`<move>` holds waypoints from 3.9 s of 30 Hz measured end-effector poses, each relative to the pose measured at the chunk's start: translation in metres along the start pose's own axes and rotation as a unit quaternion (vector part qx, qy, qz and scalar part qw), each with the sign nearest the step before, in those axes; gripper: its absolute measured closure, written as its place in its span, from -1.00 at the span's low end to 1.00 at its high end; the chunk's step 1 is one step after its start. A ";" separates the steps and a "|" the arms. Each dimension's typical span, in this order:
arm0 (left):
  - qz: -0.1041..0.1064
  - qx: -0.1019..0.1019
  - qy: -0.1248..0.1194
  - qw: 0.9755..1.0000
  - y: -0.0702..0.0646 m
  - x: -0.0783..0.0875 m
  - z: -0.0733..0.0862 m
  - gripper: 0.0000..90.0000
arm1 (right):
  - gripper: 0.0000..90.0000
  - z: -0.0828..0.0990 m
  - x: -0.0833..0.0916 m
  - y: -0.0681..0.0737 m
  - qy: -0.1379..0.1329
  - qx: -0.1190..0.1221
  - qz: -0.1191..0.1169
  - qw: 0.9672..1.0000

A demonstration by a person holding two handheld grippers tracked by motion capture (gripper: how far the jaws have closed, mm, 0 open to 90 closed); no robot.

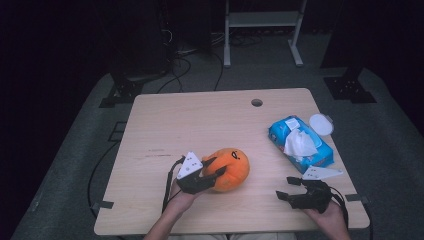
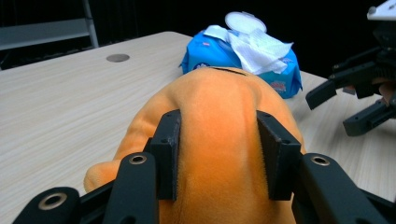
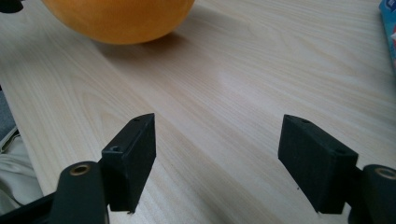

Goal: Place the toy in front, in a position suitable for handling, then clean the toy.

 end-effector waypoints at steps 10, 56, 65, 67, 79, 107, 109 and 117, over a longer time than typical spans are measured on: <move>0.019 0.006 0.020 1.000 0.000 -0.014 0.014 0.23 | -0.41 -0.001 0.006 -0.004 -0.013 -0.003 0.012 1.000; 0.026 -0.016 0.041 0.999 -0.002 -0.014 0.014 -0.39 | -0.40 -0.065 -0.005 -0.087 -0.037 0.003 0.192 0.981; 0.029 -0.017 0.041 0.999 -0.001 -0.015 0.015 -0.40 | -0.22 -0.063 -0.023 -0.092 -0.018 0.001 0.212 0.977; 0.029 -0.018 0.041 0.999 -0.001 -0.015 0.015 -0.40 | -0.12 -0.062 -0.025 -0.093 -0.018 -0.002 0.211 0.977; 0.029 -0.022 0.044 0.998 -0.002 -0.014 0.015 -0.41 | 0.86 -0.057 -0.017 -0.104 -0.040 -0.057 0.187 0.980; 0.029 -0.024 0.042 0.998 0.001 -0.015 0.018 -0.45 | 0.92 -0.081 0.054 0.045 -0.128 0.078 -0.038 0.988; 0.029 -0.024 0.042 0.998 0.001 -0.015 0.019 -0.45 | 0.92 -0.082 0.052 0.058 -0.120 0.085 -0.059 0.987; 0.032 -0.028 0.041 0.998 0.001 -0.015 0.019 -0.46 | 0.91 -0.083 0.023 0.079 -0.071 0.084 -0.134 0.985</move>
Point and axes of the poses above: each handheld gripper's, and its own axes: x roughly backward along the jaws, z roughly out of its underside, y roughly to its left, the point moved 1 cm from there along -x, roughly forward along the jaws, and after that the axes turned 8 degrees about z, right-handed, at the moved point
